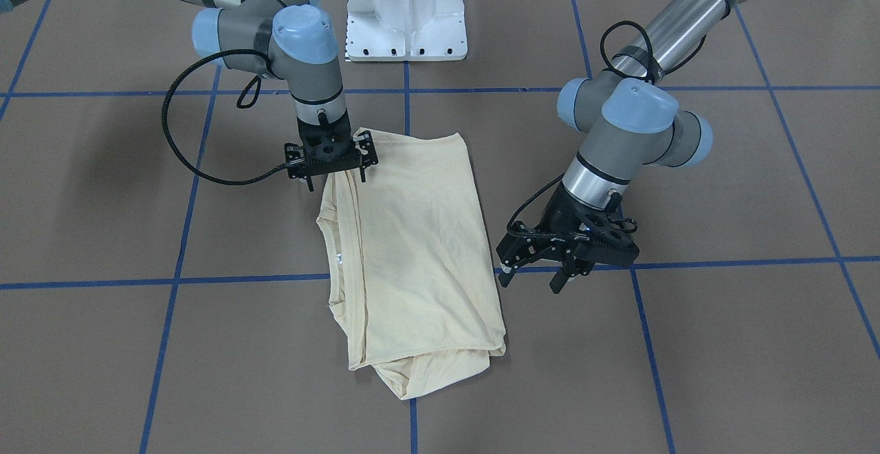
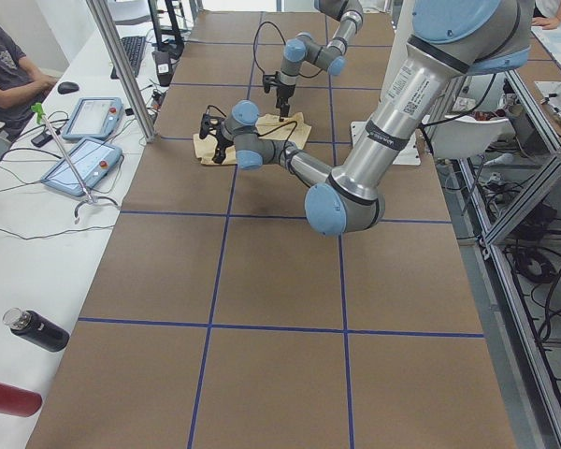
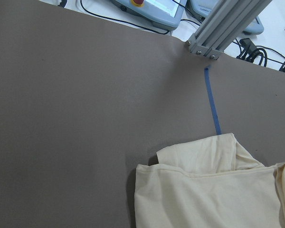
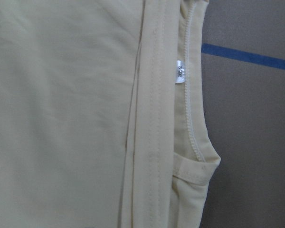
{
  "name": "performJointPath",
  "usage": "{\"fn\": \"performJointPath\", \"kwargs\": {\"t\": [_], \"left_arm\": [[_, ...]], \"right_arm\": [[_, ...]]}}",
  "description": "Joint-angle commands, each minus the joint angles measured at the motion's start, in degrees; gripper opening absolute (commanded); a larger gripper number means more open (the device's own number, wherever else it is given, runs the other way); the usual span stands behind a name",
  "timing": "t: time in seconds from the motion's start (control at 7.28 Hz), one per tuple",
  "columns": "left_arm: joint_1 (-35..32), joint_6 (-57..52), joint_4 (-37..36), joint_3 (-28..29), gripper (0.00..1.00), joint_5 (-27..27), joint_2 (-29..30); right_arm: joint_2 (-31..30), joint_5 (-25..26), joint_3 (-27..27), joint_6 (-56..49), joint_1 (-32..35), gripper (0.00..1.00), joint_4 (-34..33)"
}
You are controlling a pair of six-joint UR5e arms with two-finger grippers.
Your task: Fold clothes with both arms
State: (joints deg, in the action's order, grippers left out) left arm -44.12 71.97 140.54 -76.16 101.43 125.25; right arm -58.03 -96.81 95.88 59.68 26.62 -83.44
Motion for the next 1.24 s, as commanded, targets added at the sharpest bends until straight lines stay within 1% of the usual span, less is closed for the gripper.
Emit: {"fn": "performJointPath", "kwargs": {"t": [0.0,0.27,0.55,0.69,0.96,1.1], "left_arm": [[0.0,0.0,0.0,0.0,1.00,0.0,0.1],[0.0,0.0,0.0,0.0,1.00,0.0,0.2],[0.0,0.0,0.0,0.0,1.00,0.0,0.2],[0.0,0.0,0.0,0.0,1.00,0.0,0.2],[0.0,0.1,0.0,0.0,1.00,0.0,0.3],[0.1,1.5,0.0,-0.1,1.00,0.0,0.4]], "right_arm": [[-0.6,-0.5,-0.5,0.0,-0.6,1.00,-0.4],[-1.2,-0.8,-1.3,0.0,-1.2,1.00,-0.3],[-1.4,-2.6,-1.4,0.0,-1.2,1.00,-0.5],[-1.4,-2.7,-1.4,0.0,-1.1,1.00,-0.4],[-1.6,-4.1,-1.1,-0.1,0.3,1.00,-0.4],[-2.7,-4.0,-0.8,-0.1,0.2,1.00,-0.3]]}}
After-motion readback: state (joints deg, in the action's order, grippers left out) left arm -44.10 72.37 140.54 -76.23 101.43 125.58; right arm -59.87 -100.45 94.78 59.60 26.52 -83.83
